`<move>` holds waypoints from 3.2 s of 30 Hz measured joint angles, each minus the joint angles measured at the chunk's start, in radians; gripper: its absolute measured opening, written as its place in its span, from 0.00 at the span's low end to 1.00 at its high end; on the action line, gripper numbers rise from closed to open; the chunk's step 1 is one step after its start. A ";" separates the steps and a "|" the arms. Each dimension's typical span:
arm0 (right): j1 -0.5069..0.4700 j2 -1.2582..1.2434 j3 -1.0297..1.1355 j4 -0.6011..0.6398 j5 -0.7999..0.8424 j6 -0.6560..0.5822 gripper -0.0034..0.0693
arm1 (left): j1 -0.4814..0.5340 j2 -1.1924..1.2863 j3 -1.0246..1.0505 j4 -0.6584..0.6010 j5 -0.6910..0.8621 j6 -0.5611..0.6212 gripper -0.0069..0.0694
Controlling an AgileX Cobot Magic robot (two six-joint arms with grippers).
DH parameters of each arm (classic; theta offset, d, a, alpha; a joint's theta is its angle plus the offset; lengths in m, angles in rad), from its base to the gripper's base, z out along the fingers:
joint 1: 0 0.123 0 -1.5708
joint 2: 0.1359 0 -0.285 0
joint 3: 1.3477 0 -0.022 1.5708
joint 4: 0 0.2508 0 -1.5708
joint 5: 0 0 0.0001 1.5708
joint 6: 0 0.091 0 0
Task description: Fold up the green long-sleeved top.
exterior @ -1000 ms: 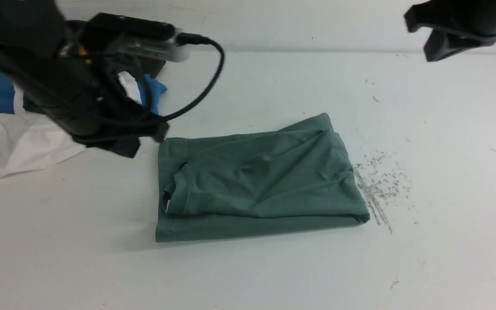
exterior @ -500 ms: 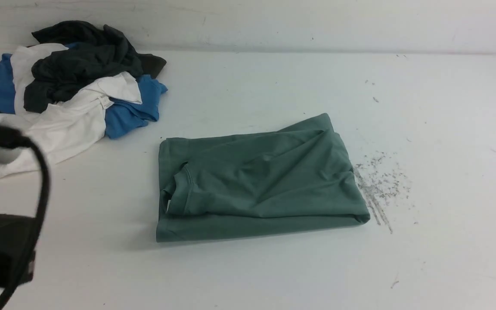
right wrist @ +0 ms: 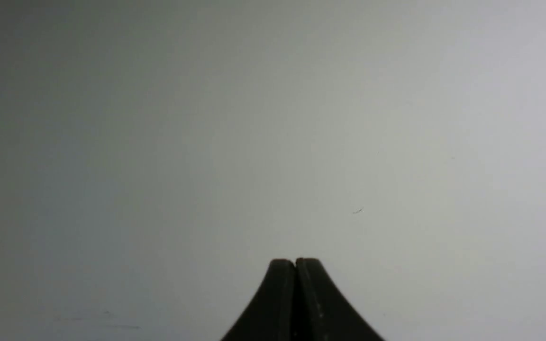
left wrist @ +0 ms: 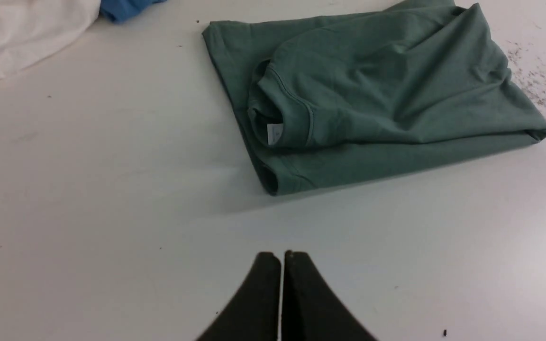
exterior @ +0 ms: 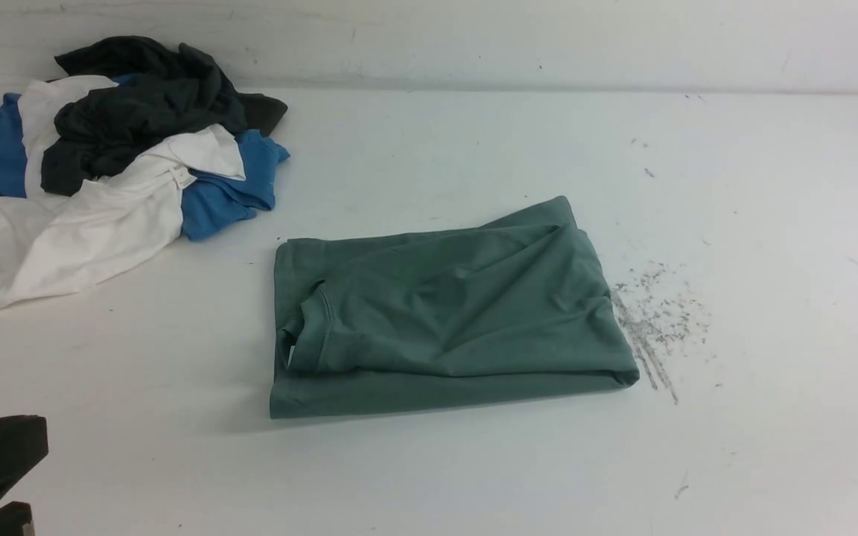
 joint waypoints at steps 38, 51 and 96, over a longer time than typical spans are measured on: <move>0.000 -0.005 0.000 -0.017 0.043 0.001 0.03 | 0.006 -0.112 0.149 0.150 -0.148 -0.007 0.09; -0.002 -0.005 0.000 -0.017 0.043 0.001 0.03 | 0.254 -0.497 0.589 0.017 -0.350 0.295 0.09; -0.258 -0.029 0.271 -0.044 0.109 0.001 0.03 | 0.258 -0.498 0.590 0.017 -0.355 0.302 0.09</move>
